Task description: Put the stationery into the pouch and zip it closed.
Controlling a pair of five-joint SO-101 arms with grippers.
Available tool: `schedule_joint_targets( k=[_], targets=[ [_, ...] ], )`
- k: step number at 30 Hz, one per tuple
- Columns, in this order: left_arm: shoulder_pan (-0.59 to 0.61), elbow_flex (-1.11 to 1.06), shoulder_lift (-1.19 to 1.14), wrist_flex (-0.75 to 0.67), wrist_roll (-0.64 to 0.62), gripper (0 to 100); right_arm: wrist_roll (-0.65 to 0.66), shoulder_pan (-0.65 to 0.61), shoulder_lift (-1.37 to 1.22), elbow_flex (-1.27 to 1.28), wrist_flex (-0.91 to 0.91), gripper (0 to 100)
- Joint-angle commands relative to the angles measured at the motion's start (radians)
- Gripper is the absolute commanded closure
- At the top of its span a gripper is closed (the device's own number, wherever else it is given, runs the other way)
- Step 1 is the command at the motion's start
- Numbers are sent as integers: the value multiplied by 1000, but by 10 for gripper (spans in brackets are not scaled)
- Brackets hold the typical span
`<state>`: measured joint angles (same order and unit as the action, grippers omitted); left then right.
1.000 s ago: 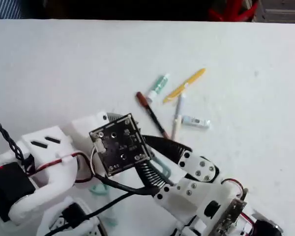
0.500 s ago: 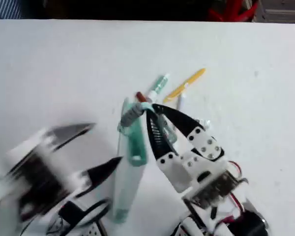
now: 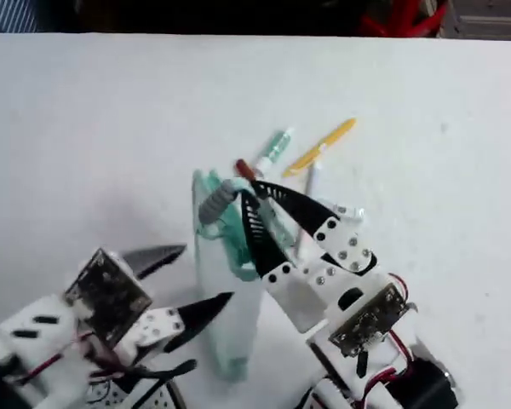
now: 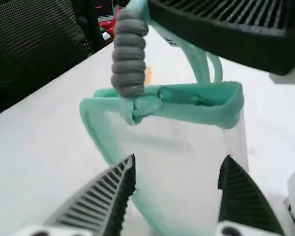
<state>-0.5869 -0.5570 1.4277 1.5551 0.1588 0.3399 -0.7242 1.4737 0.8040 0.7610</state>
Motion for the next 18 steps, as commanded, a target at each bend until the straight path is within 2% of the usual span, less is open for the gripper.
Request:
schedule_joint_targets(
  k=[1, 11, 15, 18],
  targets=[
    [-47, -161, 62, -137, -72, 727, -8, -25, -10, -3, -22, 981],
    [-41, -173, 116, -192, -69, 727, -9, -36, -179, -9, -125, 981],
    [-27, -184, 108, -180, -66, 727, -9, -51, -183, -94, -101, 981],
    [-35, -184, 108, -224, -84, 727, -32, -76, -197, -186, -68, 981]
  ],
)
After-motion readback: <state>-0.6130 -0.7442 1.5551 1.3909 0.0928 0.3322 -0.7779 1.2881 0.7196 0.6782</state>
